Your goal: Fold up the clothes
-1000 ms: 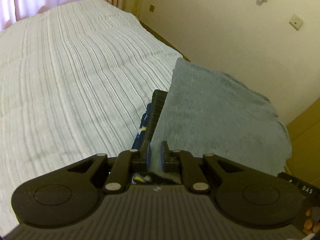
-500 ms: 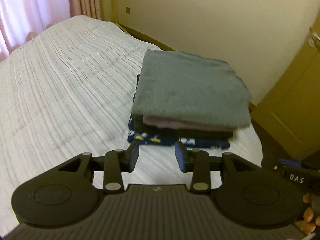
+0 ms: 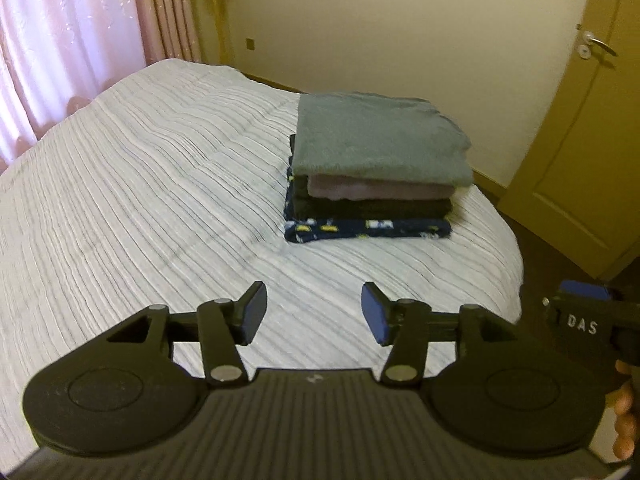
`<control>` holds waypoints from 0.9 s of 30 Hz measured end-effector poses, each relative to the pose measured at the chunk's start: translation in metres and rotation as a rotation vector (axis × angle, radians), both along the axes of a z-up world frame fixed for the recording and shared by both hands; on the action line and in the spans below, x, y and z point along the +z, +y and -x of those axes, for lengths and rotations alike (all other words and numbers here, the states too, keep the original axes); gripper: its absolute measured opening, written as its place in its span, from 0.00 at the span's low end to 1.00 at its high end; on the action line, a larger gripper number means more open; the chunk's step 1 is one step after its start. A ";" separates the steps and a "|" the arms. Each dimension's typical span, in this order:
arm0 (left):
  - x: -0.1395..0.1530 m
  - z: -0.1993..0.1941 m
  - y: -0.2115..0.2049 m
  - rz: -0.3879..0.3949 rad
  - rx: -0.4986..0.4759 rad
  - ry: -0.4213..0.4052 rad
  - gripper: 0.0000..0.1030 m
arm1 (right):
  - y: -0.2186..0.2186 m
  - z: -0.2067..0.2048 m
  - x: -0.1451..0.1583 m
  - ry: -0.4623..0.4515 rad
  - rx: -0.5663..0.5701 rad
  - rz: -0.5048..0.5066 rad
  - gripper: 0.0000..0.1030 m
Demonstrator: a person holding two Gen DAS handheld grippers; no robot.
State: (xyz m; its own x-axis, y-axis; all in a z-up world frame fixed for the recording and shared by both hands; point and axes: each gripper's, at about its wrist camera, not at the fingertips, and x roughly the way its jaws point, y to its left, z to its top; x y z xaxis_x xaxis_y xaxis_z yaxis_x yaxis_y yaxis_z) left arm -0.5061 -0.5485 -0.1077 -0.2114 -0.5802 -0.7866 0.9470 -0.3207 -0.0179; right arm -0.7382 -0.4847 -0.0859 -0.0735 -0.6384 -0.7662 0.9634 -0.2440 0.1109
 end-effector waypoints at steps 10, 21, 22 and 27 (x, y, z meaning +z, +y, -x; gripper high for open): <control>0.007 -0.013 0.065 0.000 -0.037 -0.030 0.48 | 0.059 -0.023 0.009 -0.012 -0.025 0.008 0.51; -0.013 -0.009 0.085 -0.093 -0.031 -0.034 0.48 | 0.074 -0.026 0.002 -0.053 -0.006 -0.094 0.51; -0.016 -0.007 0.085 -0.103 -0.031 -0.037 0.48 | 0.075 -0.026 0.000 -0.051 -0.003 -0.102 0.51; -0.025 0.005 0.082 -0.130 -0.032 -0.045 0.48 | 0.073 -0.019 -0.007 -0.042 0.001 -0.135 0.51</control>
